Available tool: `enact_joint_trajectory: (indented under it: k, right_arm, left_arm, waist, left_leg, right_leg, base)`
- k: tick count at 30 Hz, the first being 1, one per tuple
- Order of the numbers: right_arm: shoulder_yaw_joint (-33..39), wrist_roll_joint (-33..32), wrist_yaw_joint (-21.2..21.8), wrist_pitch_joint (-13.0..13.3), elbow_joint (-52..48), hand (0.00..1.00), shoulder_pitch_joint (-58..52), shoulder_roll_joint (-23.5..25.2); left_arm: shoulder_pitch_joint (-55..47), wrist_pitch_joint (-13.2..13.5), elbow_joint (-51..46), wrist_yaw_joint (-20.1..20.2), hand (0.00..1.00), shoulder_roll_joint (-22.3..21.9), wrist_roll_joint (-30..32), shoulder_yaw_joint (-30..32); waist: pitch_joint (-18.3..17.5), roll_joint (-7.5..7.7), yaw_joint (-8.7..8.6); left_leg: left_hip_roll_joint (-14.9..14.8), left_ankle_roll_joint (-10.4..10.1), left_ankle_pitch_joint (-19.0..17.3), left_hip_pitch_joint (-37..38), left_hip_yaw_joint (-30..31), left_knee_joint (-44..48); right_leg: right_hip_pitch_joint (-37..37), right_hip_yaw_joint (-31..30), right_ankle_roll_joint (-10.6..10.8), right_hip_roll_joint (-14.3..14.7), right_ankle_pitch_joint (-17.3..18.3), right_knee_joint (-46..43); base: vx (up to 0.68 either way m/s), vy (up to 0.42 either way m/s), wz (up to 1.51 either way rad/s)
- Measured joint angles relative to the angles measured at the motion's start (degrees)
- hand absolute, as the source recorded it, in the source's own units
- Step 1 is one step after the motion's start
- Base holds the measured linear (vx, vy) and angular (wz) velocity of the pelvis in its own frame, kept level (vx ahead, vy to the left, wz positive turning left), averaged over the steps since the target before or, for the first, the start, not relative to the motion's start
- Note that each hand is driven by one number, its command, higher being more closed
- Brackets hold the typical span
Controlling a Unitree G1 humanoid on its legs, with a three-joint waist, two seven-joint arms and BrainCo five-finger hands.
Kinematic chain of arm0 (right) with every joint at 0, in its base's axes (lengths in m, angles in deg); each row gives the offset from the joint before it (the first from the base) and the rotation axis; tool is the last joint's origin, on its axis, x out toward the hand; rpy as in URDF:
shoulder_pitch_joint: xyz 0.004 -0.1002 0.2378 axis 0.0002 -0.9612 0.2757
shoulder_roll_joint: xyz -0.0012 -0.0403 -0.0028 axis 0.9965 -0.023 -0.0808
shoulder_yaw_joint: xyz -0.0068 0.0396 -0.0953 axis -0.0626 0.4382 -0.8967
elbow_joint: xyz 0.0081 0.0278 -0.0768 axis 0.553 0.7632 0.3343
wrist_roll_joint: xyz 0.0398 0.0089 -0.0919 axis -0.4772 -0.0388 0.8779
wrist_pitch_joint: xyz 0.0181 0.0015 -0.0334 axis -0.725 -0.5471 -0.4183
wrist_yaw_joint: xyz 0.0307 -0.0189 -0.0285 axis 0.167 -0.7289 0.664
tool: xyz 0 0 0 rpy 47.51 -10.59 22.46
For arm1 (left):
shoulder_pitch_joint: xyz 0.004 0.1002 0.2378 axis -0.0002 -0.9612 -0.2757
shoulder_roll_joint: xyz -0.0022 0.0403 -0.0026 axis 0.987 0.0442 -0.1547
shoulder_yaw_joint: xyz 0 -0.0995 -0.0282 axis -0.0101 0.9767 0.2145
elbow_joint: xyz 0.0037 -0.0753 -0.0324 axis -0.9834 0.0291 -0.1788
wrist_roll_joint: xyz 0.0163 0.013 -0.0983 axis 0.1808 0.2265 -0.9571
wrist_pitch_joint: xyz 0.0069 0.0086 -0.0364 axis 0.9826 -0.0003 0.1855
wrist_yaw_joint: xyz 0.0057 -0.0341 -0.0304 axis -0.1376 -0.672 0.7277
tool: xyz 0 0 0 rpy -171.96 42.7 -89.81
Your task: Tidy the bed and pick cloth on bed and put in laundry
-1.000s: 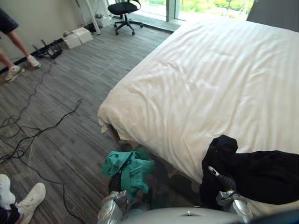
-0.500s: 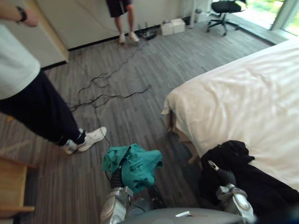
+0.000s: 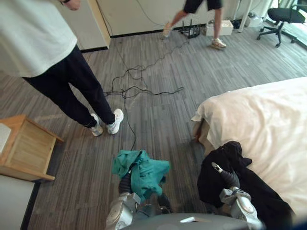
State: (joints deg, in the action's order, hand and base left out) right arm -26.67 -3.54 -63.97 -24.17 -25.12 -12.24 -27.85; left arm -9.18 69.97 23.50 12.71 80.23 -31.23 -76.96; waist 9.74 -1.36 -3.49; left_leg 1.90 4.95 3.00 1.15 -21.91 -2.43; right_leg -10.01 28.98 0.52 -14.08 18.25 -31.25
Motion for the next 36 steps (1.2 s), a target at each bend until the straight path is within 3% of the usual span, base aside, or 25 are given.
enact_joint_trajectory:
  k: [2,3,4,5,6,8,13,14,19,26,28,30,32,36]
  right_arm:
    - [0.1,-1.7,-0.4,0.2,0.1,1.00,-1.9,0.8]
    - [0.1,-2.1,-0.4,0.3,0.1,1.00,-2.2,1.0]
    - [0.1,-2.5,-0.4,0.6,0.1,1.00,-2.2,1.3]
    - [0.2,-3.4,-0.4,0.9,0.3,1.00,-1.8,1.5]
    - [0.3,-3.7,-0.4,0.9,0.5,1.00,-1.6,1.5]
    - [0.5,-4.0,-0.2,1.3,0.4,1.00,-0.6,0.9]
    - [0.1,-4.0,0.3,1.6,0.8,1.00,0.0,1.4]
    - [-2.2,-3.7,0.6,1.6,4.9,1.00,1.4,1.7]
    - [-2.4,-3.8,0.6,1.6,4.9,1.00,1.4,1.7]
    - [-6.9,-6.6,0.2,1.6,4.8,1.00,2.1,1.0]
    - [-8.5,-6.8,0.2,1.5,4.8,1.00,3.2,0.7]
    - [-10.3,-7.5,0.2,1.5,4.7,1.00,3.9,-0.2]
    - [-10.8,-8.9,0.2,1.6,4.6,1.00,3.7,-2.0]
    - [-10.4,-9.0,0.2,1.7,4.6,1.00,3.0,-3.2]
  left_arm:
    - [3.5,0.1,3.1,0.3,1.00,1.4,1.2,-1.9]
    - [4.2,0.1,3.5,0.2,1.00,1.5,1.2,-2.3]
    - [4.2,0.1,3.4,0.2,1.00,1.6,1.2,-2.4]
    - [4.2,-0.1,3.8,0.2,1.00,2.2,1.1,-2.4]
    - [4.4,-0.4,4.1,0.0,1.00,1.9,1.1,-2.4]
    - [2.9,-1.3,4.1,-0.8,1.00,0.9,1.1,-3.0]
    - [2.9,-1.3,4.1,-0.8,1.00,1.3,1.1,-3.7]
    - [2.7,-1.3,6.1,-0.6,1.00,2.6,1.0,-4.7]
    - [2.7,-1.3,6.1,-0.7,1.00,2.6,1.0,-4.8]
    - [1.7,-0.6,4.2,-6.1,1.00,2.9,-3.7,-9.0]
    - [1.4,0.4,2.0,-8.2,1.00,2.8,-5.0,-9.2]
    - [1.0,1.5,0.5,-10.1,1.00,2.5,-6.6,-9.2]
    - [1.8,2.2,-0.7,-11.0,1.00,2.4,-7.7,-9.0]
    - [1.5,3.1,-1.2,-10.9,1.00,2.5,-8.8,-8.9]
  waist:
    - [0.7,0.31,-0.87]
    - [0.8,0.43,-0.82]
    - [0.5,1.91,-0.77]
    - [0.9,2.94,-0.70]
    - [0.8,3.05,-0.74]
    - [0.9,1.49,-0.24]
    - [0.5,0.80,-0.08]
    - [-0.4,2.38,-0.48]
    - [-0.4,2.38,-0.45]
    - [-0.5,2.35,-0.08]
    - [-0.3,2.62,-0.02]
    - [0.7,1.27,1.34]
    - [2.1,-0.01,1.47]
    - [2.5,-0.83,1.49]
  left_leg:
    - [0.0,-0.9,0.9,-0.1,5.4,-0.9]
    - [0.3,-1.2,1.2,-0.1,6.0,-1.2]
    - [1.1,-1.6,1.4,0.1,6.3,-1.5]
    - [2.3,-1.3,2.1,0.6,6.4,-1.8]
    - [2.3,-1.3,2.6,1.0,6.6,-2.4]
    - [1.3,-1.8,3.3,1.5,6.4,-3.5]
    - [0.2,-1.7,3.2,1.8,5.1,-3.5]
    - [-0.2,-3.4,0.0,5.8,5.3,-3.6]
    - [-0.2,-3.4,0.0,5.8,5.3,-3.6]
    - [-0.1,-3.3,-0.5,4.4,5.1,-2.7]
    - [-1.7,-3.8,-4.7,-1.1,3.9,7.0]
    - [-6.0,-5.1,-10.1,-8.1,3.7,23.6]
    - [-10.5,-5.2,-10.0,-13.5,4.4,39.7]
    - [-10.8,-6.1,-9.3,-14.3,7.3,43.8]
  right_leg:
    - [2.7,-13.1,1.2,6.1,1.3,4.9]
    - [3.6,-15.9,1.3,6.7,1.1,7.4]
    - [3.9,-17.3,1.7,6.4,0.3,10.6]
    - [4.2,-17.2,2.6,5.0,-1.0,12.6]
    - [3.9,-16.8,2.5,5.1,-0.9,12.6]
    - [3.5,-17.2,2.1,6.3,-0.9,14.7]
    - [2.6,-18.7,1.7,7.7,-2.0,17.4]
    - [-2.9,-19.0,1.4,8.5,-3.2,20.6]
    - [-2.8,-19.0,1.4,8.5,-3.2,20.6]
    - [-2.0,-19.1,1.4,8.3,-3.0,21.5]
    - [-0.5,-19.3,1.0,8.3,-2.6,21.2]
    - [-1.1,-19.4,-0.1,10.1,-1.9,21.8]
    - [-3.5,-19.0,-0.7,11.2,-0.5,20.6]
    - [-4.4,-19.5,-2.3,11.7,2.4,18.1]
  base:
    - [0.06,-0.077,1.39]
    - [0.05,-0.067,0.89]
    - [0.04,-0.071,0.68]
    - [0.04,-0.083,0.52]
    - [0.05,-0.099,0.23]
    - [0.05,-0.139,-0.13]
    - [0.08,-0.093,-0.17]
    - [0.05,-0.034,-0.11]
    - [0.00,0.000,0.00]
    - [0.00,0.000,0.00]
    - [0.00,-0.058,-0.11]
    - [0.00,-0.100,-0.20]
    - [-0.02,-0.044,0.00]
    - [0.02,-0.024,0.04]
